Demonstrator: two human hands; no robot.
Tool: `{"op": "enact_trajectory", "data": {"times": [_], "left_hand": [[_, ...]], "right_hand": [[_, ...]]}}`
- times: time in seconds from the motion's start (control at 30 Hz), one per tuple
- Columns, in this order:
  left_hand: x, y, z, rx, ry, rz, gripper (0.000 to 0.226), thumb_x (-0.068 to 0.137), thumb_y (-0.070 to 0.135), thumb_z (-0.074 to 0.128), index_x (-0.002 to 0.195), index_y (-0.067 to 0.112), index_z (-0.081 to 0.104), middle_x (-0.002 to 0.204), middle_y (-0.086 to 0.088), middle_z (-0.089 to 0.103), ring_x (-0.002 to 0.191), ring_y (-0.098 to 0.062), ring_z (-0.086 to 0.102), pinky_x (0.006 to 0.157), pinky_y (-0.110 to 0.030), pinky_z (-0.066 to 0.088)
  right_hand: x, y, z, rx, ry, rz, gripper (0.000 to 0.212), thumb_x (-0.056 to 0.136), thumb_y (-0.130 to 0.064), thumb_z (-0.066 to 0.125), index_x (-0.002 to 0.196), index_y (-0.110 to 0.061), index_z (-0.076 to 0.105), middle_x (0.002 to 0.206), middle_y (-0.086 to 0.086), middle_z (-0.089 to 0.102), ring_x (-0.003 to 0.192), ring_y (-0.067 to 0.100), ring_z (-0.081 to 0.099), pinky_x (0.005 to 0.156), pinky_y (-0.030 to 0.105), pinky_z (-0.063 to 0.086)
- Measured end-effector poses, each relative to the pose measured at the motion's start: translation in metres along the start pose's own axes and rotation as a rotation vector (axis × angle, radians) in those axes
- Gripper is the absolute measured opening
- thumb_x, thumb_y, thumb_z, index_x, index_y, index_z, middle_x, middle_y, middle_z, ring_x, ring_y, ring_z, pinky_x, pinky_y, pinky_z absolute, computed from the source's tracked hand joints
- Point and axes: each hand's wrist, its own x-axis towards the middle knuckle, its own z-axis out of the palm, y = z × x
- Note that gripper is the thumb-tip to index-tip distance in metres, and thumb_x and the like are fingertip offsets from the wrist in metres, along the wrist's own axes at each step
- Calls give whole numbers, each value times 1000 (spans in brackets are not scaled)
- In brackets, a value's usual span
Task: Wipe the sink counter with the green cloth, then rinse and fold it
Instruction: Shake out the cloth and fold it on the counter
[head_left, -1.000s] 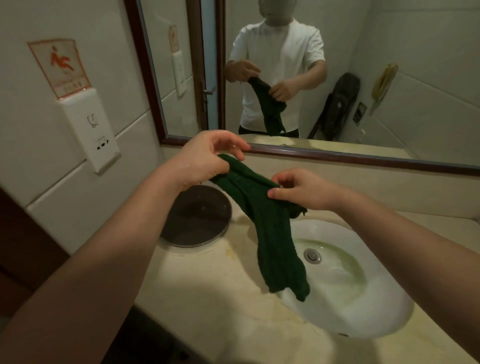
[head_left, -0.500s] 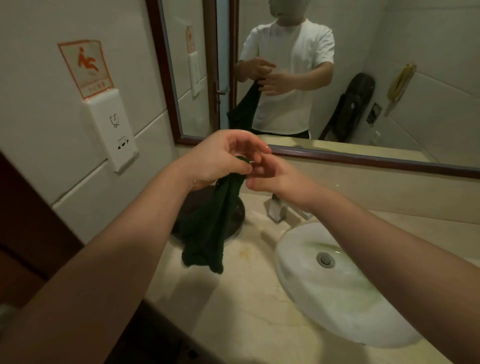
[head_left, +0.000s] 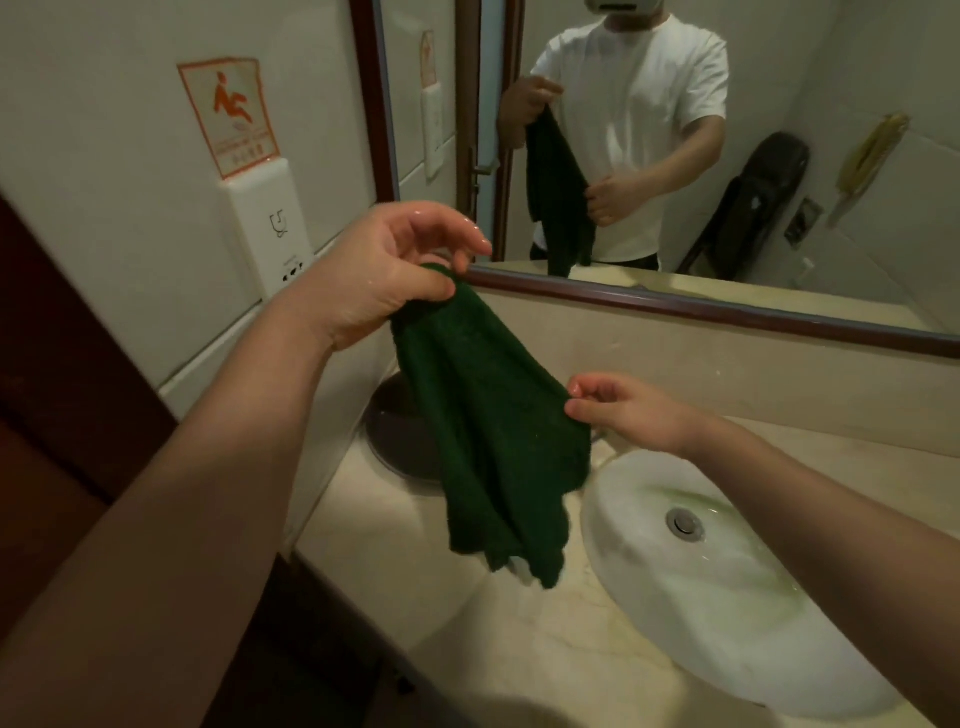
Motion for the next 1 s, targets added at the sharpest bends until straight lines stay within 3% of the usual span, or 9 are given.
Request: {"op": "enact_trajectory", "data": {"times": [0.13,0.33,0.4,0.5,0.6,0.7,0.8,0.9,1.0], "left_hand": [[-3,6,-4,101,8,-51,35,71,-6,52,94,15,68,85,5,63,88,-9,62,77,-23,51],[4,-2,-8,514,24,-359,39,90,2,57,102,38,66,101,14,59,95,-8,58,79,-27,49],[2,-8,-12,693,8,-414,29,90,9,61,100,36,66,98,10,60,93,-12,56,82,-32,48],[-3,-18,-16,778,151,-407,20,89,10,63,85,29,68,90,0,65,90,-19,60,76,-33,47],[-10,-26,-23,607,335,-381,24,88,5,62,79,27,68,86,-3,65,86,-21,59,77,-38,48],[-15,-34,-16,444,375,-411,23,89,3,59,81,22,69,83,-5,63,74,-20,55,61,-33,45],[-17,-50,-13,228,511,-465,25,88,0,54,80,19,68,86,-9,62,79,-23,60,49,-28,47],[-23,-68,-18,63,627,-529,23,90,1,53,82,18,68,96,-10,63,90,-25,63,50,-22,52],[-24,-77,-20,-58,670,-483,23,91,0,54,83,16,68,98,-10,64,96,-26,64,62,-22,56]], "right_hand": [[-9,8,-8,-22,141,21,29,102,-28,43,102,-3,58,105,26,61,101,39,59,95,52,47],[-9,7,-19,-121,486,-54,31,103,-32,37,105,-9,57,97,13,62,93,24,60,76,30,46],[-14,7,-22,-168,458,-68,27,101,-32,42,104,-11,58,94,11,64,88,22,62,76,34,50],[-23,12,-29,-412,270,-49,19,94,-34,56,96,-17,64,87,4,66,82,16,63,74,34,53],[-29,30,-33,-475,190,32,16,91,-31,62,97,-17,66,87,2,69,82,16,66,73,33,55],[-29,47,-36,-513,145,105,17,93,-30,61,100,-16,66,91,3,69,85,19,66,77,37,54],[-28,64,-32,-458,91,197,15,95,-26,57,96,-13,66,90,9,68,88,26,64,81,38,50],[-27,83,-30,-365,196,258,26,97,-24,54,92,-2,66,93,22,67,93,36,62,81,36,46],[-25,83,-32,-225,393,257,29,99,-25,50,95,-2,68,93,22,69,90,37,63,74,34,45]]}}
